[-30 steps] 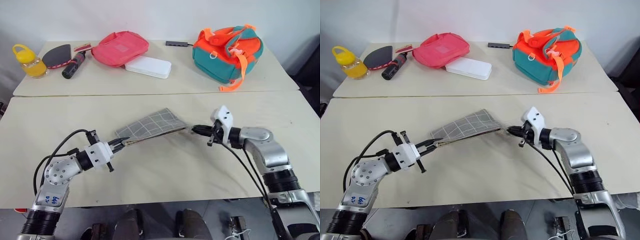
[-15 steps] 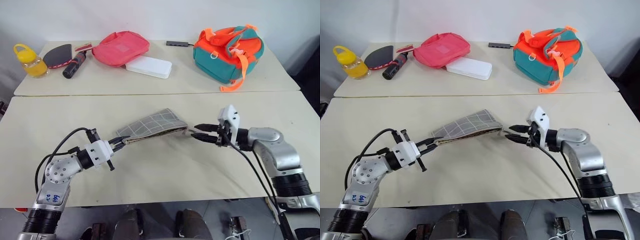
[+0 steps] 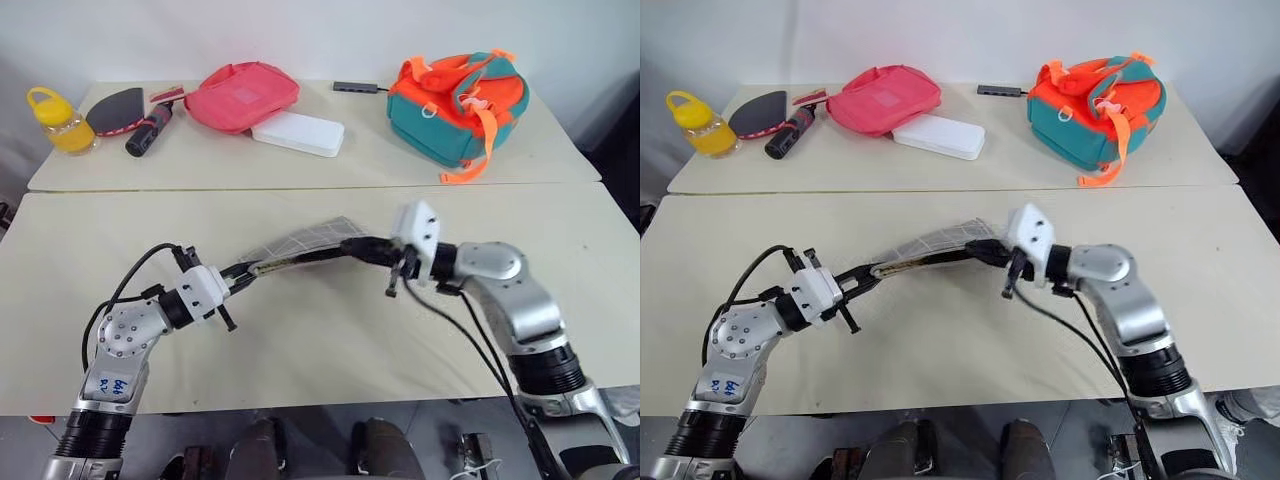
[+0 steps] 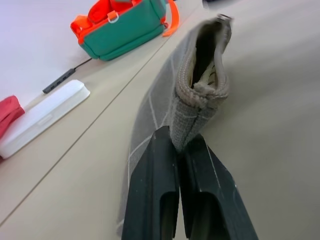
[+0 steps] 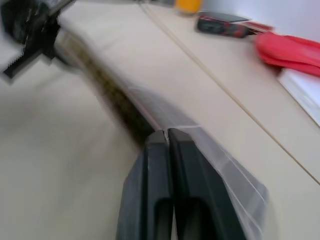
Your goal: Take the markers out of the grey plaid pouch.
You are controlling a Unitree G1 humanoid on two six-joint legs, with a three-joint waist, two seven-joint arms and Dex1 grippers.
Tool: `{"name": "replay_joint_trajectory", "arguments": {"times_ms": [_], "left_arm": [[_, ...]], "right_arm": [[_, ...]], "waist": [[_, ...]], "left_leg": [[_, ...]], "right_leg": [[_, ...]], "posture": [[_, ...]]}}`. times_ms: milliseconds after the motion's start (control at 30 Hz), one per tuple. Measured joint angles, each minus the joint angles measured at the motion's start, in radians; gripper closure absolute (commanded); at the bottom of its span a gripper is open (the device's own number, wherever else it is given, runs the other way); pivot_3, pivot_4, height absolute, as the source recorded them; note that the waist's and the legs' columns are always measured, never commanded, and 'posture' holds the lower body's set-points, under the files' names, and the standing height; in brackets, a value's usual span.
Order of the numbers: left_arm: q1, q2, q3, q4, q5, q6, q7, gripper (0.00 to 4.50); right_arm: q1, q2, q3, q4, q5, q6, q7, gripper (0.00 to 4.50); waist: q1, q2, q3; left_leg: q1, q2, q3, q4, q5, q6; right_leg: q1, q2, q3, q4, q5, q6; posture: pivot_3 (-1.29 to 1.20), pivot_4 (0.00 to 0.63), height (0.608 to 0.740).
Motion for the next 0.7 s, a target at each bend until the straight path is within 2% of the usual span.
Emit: {"name": "replay_joint_trajectory", "arguments": {"times_ms": [300,467,567,700], "left_arm": [[0.002,-0.013,-0.001,-0.011,0.002,0.012,0.000,4.50],[0.002,-0.016,-0.013,-0.013,0.011,0.012,-0.001,4.50],[-0.004,-0.019,-0.025,-0.014,0.012,0.015,-0.001,4.50],[-0.023,-0.033,-0.035,-0.021,0.013,0.027,-0.001,4.50]], "right_arm": [[0.005,0.033,0.046,0.083,-0.142,-0.126,-0.076,4.45],[-0.024,-0.002,0.105,0.168,-0.306,-0.263,-0.114,4.45],[-0.053,-0.012,0.114,0.193,-0.358,-0.319,-0.114,3.90],[-0.088,-0.024,0.130,0.208,-0.438,-0.370,-0.124,2.51]], "waist": [[-0.002,0.000,0.000],[-0.002,0.000,0.000],[-0.003,0.000,0.000],[-0.002,0.000,0.000]], "left_leg": [[0.000,0.000,0.000,0.001,0.000,0.000],[0.000,0.000,0.000,0.001,0.000,0.000],[0.000,0.000,0.000,0.001,0.000,0.000],[0.000,0.000,0.000,0.001,0.000,0.000]], "right_leg": [[0.000,0.000,0.000,0.001,0.000,0.000],[0.000,0.000,0.000,0.001,0.000,0.000],[0.000,0.000,0.000,0.001,0.000,0.000],[0.000,0.000,0.000,0.001,0.000,0.000]], "posture": [[0.00,0.150,0.740],[0.00,0.150,0.740],[0.00,0.150,0.740],[0.00,0.150,0.740]]}}
